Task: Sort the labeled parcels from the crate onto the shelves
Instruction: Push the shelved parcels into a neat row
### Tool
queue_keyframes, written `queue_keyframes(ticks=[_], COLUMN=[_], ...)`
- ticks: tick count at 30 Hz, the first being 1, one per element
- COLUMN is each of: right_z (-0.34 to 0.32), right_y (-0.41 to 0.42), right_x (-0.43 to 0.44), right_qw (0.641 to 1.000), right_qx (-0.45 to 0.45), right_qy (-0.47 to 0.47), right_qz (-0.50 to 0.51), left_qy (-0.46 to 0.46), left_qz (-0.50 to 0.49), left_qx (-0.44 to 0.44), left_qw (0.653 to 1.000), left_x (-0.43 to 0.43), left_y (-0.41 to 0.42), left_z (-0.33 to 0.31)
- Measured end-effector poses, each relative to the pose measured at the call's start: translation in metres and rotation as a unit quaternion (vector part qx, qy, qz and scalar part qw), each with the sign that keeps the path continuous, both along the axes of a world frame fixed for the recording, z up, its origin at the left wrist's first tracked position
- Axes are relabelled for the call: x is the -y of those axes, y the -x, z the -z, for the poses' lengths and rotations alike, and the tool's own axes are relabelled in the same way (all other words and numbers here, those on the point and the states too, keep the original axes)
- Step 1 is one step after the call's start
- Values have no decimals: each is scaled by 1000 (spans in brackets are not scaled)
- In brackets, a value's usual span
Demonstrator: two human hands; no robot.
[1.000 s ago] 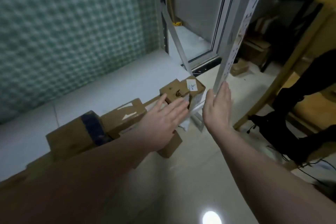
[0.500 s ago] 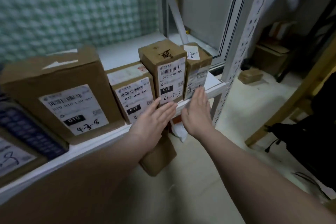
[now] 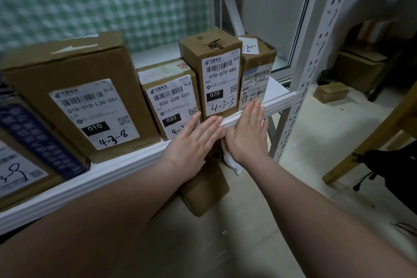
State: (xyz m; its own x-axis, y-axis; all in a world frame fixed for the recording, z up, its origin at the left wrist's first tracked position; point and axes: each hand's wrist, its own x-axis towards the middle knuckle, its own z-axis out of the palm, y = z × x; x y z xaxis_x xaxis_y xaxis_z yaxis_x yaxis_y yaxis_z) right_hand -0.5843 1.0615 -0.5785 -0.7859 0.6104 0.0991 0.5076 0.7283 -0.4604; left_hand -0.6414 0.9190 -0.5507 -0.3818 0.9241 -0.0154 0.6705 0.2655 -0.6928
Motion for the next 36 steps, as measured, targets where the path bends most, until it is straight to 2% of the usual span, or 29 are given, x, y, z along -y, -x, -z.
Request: queue_keyframes(ticks=[9,18,21,25,31,33,36], right_z=[-3,-5,-6,-7,-7,-8,-12], right_y=[-13,-10,-11,-13,-3,0,6], right_x=[24,56,64,86,119,126,132], right_qw=[999,996,992,967,919,909,912], right_qx=[-18,-34,-62,-139,-142,-184,-229], right_qy=[11,-36,-66,-143,-226,-225,-195], right_qz=[-25,-72,-89,-156,-289,-300,-281], left_qy=[24,20,-1,-2,-12,-23,-70], left_qz=[3,24,59,82,26,20,9], left_qx=[30,26,42,49,46,68,94], left_qw=[999,999,997,995,999,997,993], left_x=[38,42,55,96,156,168,180], left_y=[9,18,20,24,28,26,24], left_z=[-9,-5,-4,-7,-10,-12,-15])
